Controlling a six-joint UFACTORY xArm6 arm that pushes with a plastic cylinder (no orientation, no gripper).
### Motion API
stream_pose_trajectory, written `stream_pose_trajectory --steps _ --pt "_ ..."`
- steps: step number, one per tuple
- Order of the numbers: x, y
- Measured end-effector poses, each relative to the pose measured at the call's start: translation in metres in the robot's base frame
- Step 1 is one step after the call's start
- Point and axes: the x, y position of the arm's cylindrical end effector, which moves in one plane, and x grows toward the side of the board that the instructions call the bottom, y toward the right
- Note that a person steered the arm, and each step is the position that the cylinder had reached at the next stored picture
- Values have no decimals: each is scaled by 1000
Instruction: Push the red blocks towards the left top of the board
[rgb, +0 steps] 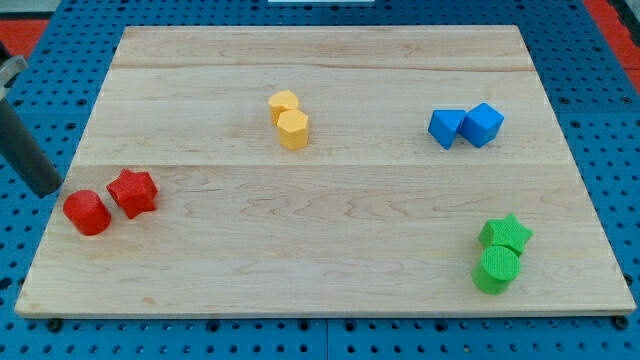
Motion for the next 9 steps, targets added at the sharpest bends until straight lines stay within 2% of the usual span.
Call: stream_pose_trajectory --steps 1,2,3,4,5,8,9 --pt "0 4" --pt "-25 46" --pt "-64 54" --pt "-104 103" --pt "-102 123" --pt "-98 122" --pt "-76 126"
